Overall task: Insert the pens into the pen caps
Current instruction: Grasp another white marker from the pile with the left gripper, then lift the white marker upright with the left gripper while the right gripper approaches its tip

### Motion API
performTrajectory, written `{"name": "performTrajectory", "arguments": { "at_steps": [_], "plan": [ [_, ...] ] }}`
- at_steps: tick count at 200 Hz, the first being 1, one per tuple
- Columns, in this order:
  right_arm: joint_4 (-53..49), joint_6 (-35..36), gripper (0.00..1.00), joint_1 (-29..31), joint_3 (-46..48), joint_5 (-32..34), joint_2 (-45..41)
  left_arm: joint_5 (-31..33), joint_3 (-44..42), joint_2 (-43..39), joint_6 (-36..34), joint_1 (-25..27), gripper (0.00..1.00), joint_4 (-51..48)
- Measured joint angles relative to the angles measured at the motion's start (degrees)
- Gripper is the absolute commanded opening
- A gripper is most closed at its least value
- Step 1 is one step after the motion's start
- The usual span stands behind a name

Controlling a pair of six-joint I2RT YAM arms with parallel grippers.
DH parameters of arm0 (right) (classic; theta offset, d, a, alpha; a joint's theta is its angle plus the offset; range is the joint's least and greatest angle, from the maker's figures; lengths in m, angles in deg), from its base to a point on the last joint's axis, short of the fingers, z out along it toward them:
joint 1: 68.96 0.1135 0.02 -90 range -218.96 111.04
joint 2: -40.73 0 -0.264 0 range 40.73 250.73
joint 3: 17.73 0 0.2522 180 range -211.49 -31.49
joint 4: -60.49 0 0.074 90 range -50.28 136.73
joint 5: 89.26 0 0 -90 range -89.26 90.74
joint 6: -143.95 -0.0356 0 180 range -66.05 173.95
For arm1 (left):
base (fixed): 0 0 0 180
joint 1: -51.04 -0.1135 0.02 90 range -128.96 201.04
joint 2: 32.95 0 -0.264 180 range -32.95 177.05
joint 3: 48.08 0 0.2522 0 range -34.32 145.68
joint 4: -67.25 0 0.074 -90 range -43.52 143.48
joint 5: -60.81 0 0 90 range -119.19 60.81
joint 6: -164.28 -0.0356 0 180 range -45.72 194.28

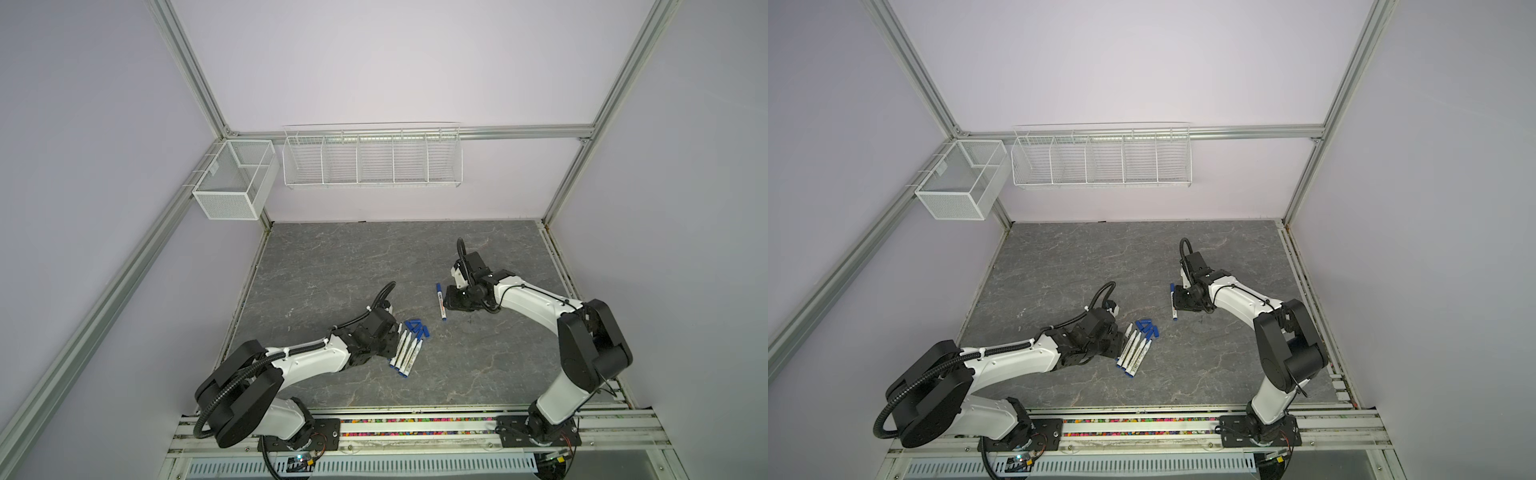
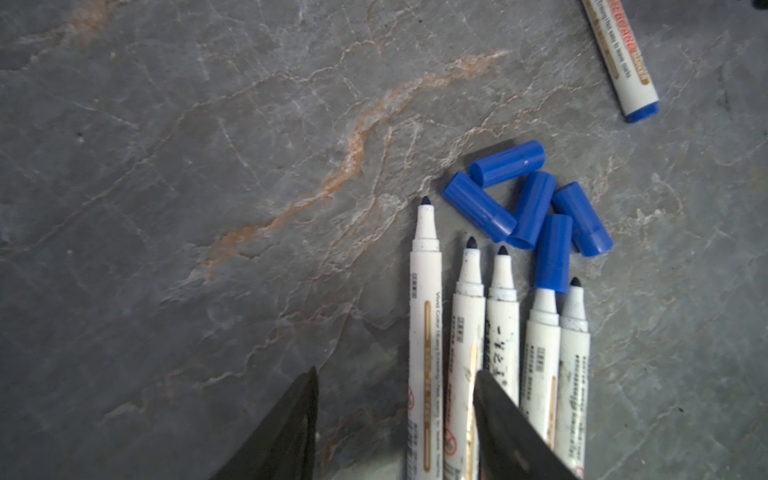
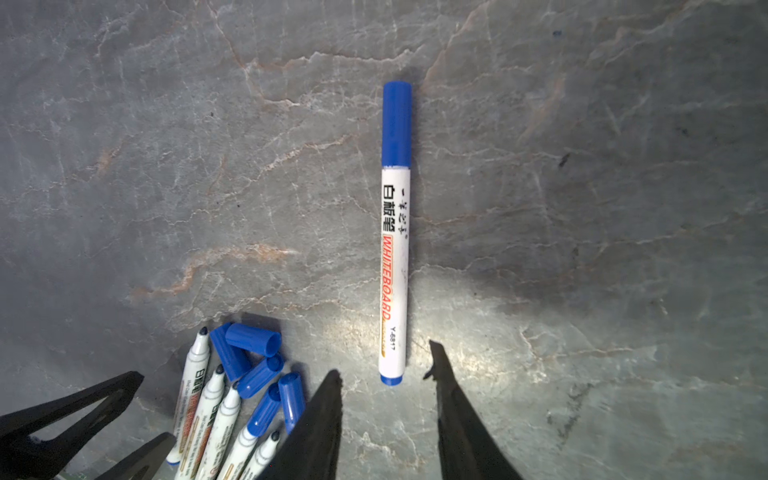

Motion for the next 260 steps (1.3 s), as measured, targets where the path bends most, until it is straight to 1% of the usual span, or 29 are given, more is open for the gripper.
{"name": "performTrajectory", "arguments": {
  "at_steps": [60, 129, 185, 216, 236, 260],
  "plan": [
    [0.3, 0.0, 0.40, 0.0, 0.0, 0.0, -0.3, 0.5, 2.4, 3.6, 0.0, 0.1, 0.51, -1.7],
    [0.3, 0.0, 0.39, 0.0, 0.3, 0.1, -4.1, 2.2, 3.9, 5.3, 0.0, 0.9, 0.43, -4.3],
    [0.4, -0.2, 0.39, -0.1, 1.1, 0.3, -5.9, 4.8, 6.9, 7.7, 0.0, 1.1, 0.25, -8.0],
    [0.3, -0.4, 0.39, -0.1, 1.4, 0.3, -6.4, 5.2, 8.1, 8.9, 0.3, 1.1, 0.07, -8.3],
    [0.4, -0.4, 0.40, -0.1, 1.5, 0.2, -7.0, 5.0, 8.3, 9.0, 0.6, 1.1, 0.00, -8.3],
    [0.5, -0.4, 0.41, 0.0, 1.5, -0.7, -7.7, 3.7, 8.0, 8.3, 0.5, 1.1, 0.00, -7.6]
  ]
}}
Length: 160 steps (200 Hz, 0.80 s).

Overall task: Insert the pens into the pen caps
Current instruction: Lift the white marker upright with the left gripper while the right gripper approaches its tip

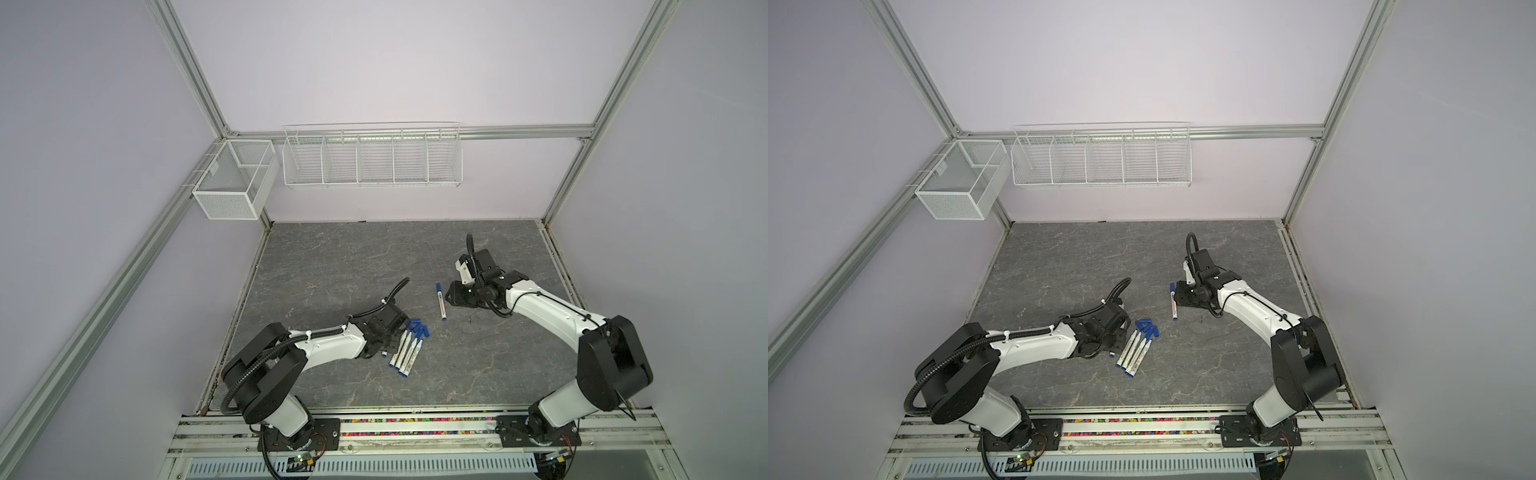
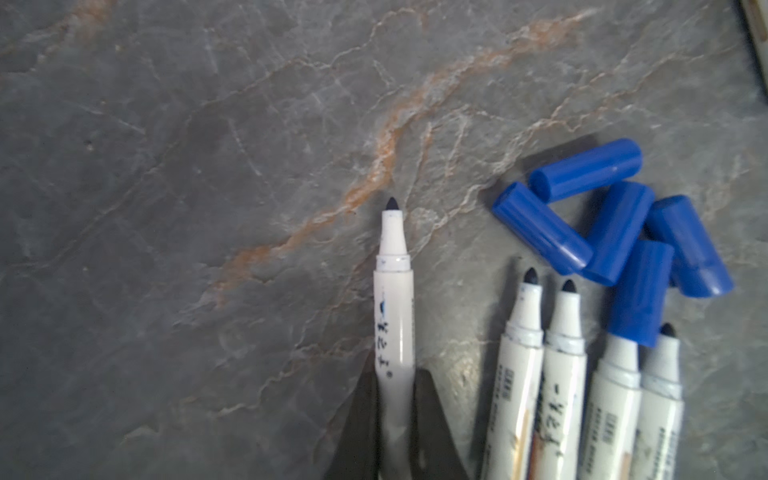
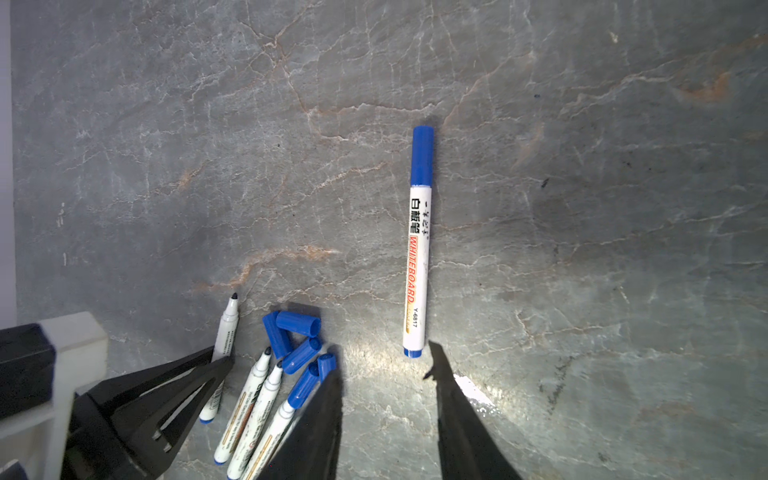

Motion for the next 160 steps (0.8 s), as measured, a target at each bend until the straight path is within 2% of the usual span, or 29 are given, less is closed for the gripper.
{"name": "performTrajectory", "arguments": {
  "at_steps": [31, 69, 112, 160],
  "plan": [
    [2.4, 0.5, 0.47, 2.6, 0.1, -3.3, -1.1, -5.0, -3.2, -5.5, -1.2, 0.0, 0.00, 3.9],
    [6.5, 1.6, 0.54, 8.2, -0.2, -10.5, -1.7, -9.3, -5.3, -14.3, -1.7, 0.0, 0.00, 13.6],
    [8.9, 1.8, 0.54, 9.5, -1.2, -16.5, -1.6, -12.2, -8.5, -16.6, -1.5, 0.0, 0.00, 23.5],
    [9.4, 1.8, 0.52, 9.9, -1.4, -18.4, -0.2, -12.6, -11.2, -18.7, -1.3, 0.0, 0.00, 28.8]
  ]
}}
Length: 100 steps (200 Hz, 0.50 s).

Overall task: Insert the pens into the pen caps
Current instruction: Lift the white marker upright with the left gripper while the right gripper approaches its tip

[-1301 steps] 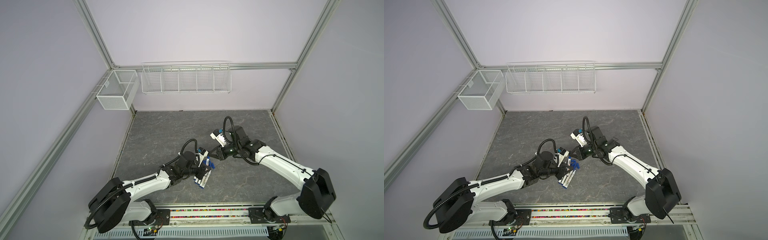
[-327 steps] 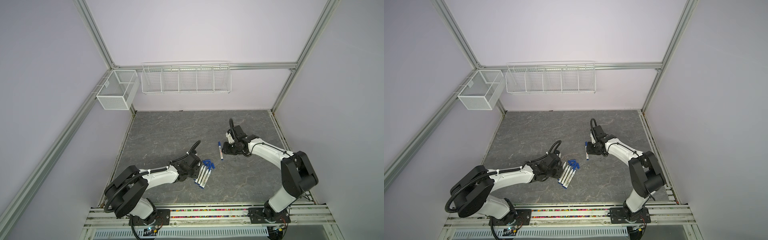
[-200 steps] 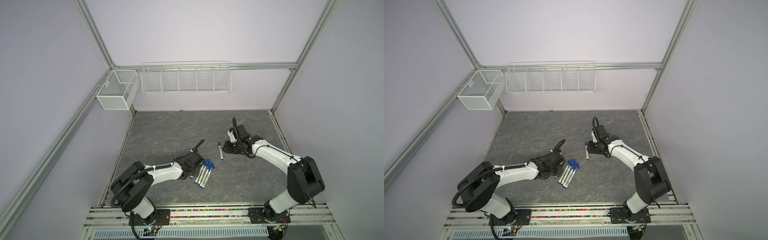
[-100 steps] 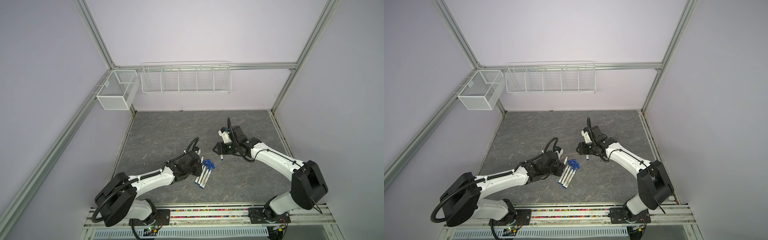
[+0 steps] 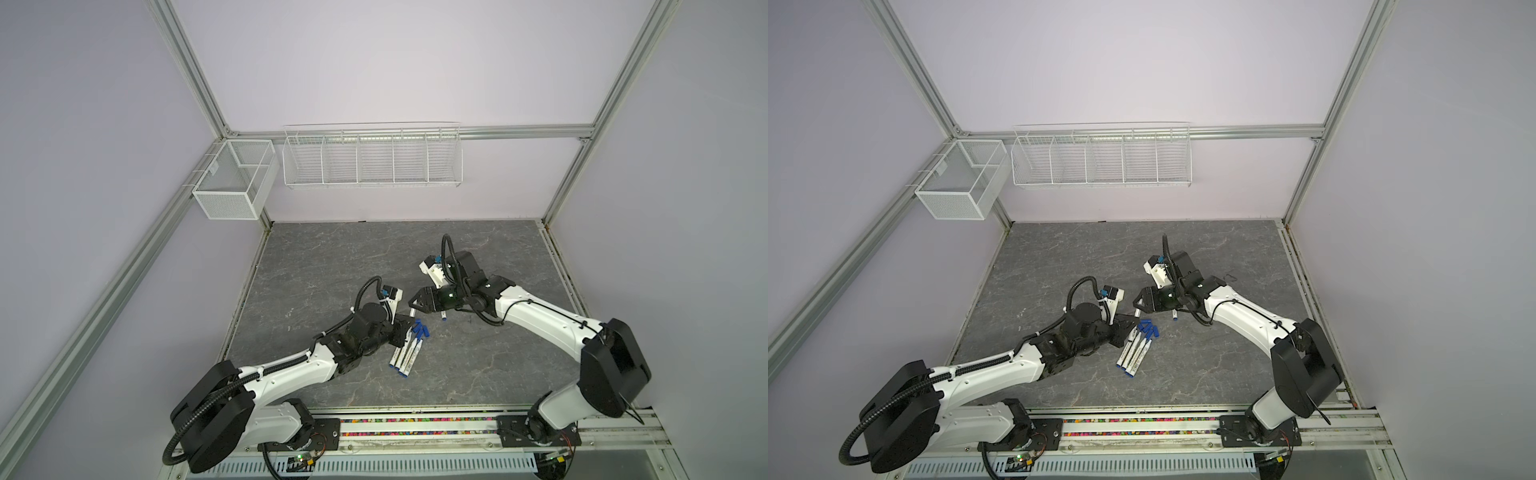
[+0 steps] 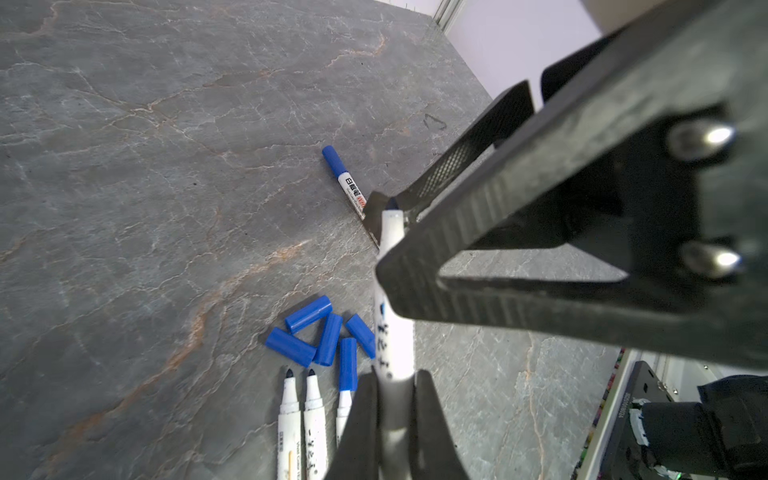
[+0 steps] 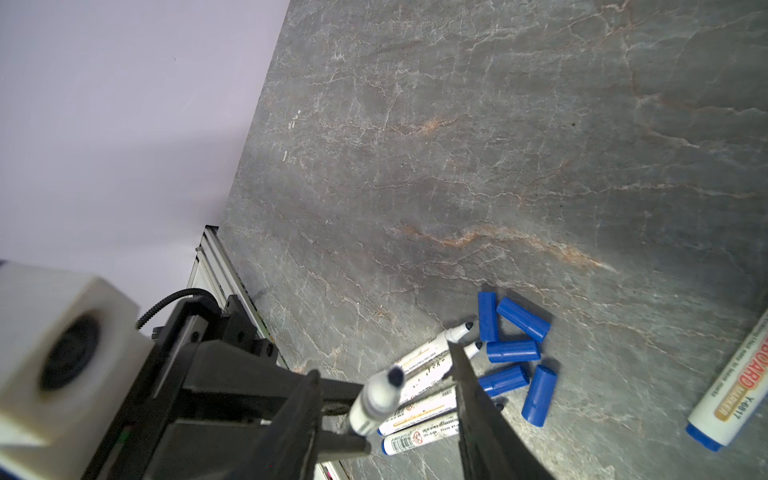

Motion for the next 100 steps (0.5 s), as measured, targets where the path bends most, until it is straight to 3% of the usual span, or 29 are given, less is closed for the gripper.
{"name": "performTrajectory", "arguments": {
  "at_steps": [100],
  "plan": [
    [2.0, -0.7, 0.22, 0.1, 0.0, -3.7, 1.0, 0.0, -0.5, -0.5, 0.0, 0.0, 0.00, 1.6]
  ]
}}
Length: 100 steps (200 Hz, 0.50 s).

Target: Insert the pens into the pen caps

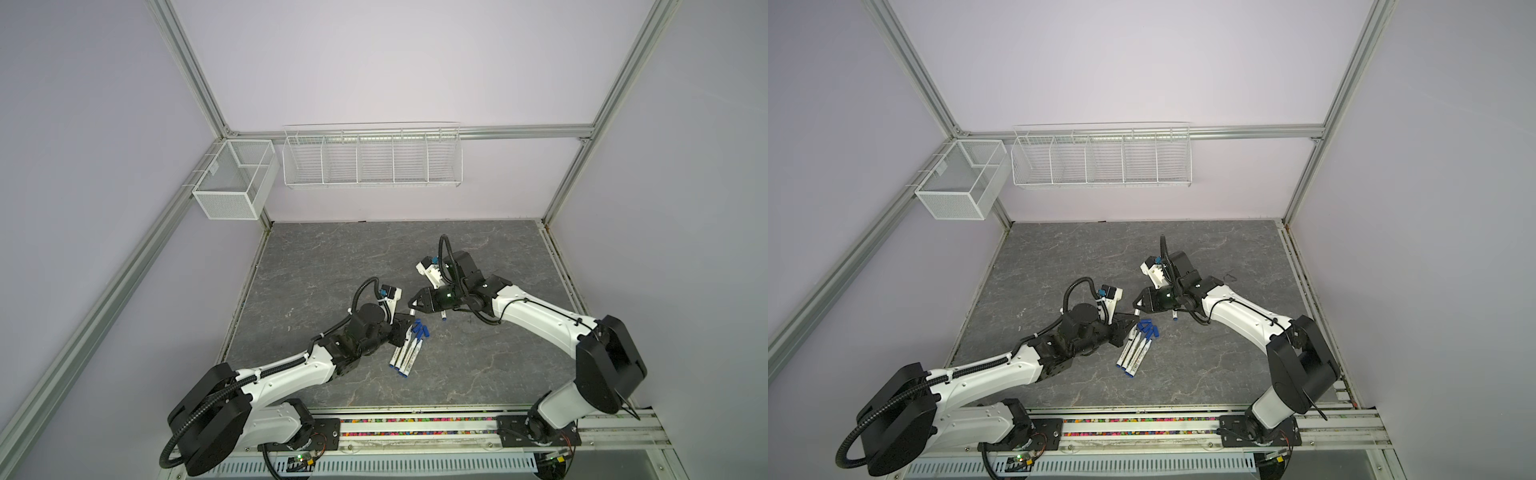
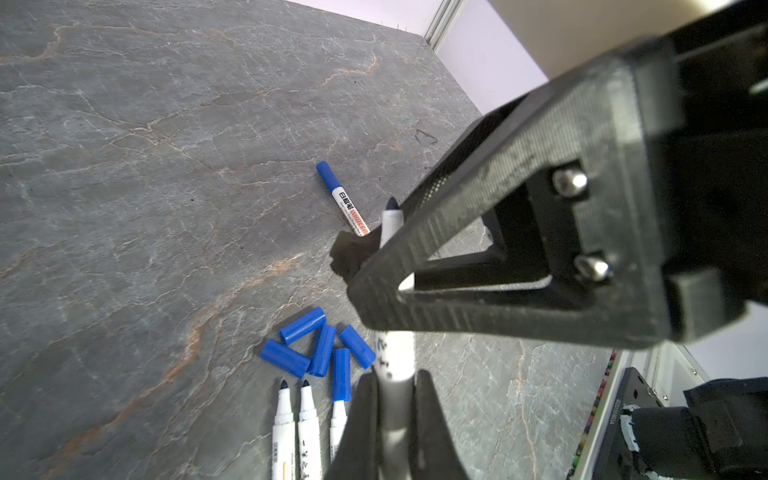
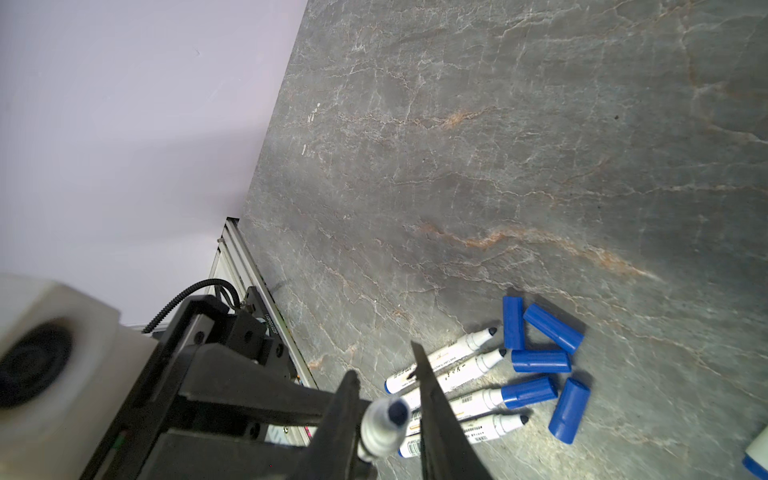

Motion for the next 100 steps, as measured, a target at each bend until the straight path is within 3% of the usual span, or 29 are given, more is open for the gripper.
{"name": "performTrajectory", "arguments": {
  "at_steps": [57, 81, 100],
  "plan": [
    [0.3, -0.1, 0.09, 0.0, 0.1, -1.0, 0.0, 0.0, 0.0, 0.5, 0.0, 0.0, 0.00, 0.1],
    [0.3, -0.1, 0.08, 0.0, 0.1, -1.0, 0.0, 0.2, 0.1, 1.0, 0.0, 0.1, 0.32, 0.0],
    [1.0, -0.2, 0.08, -0.1, 0.5, -1.0, -0.2, 0.4, 0.4, 2.1, 0.5, 0.2, 0.39, -0.7]
  ]
}}
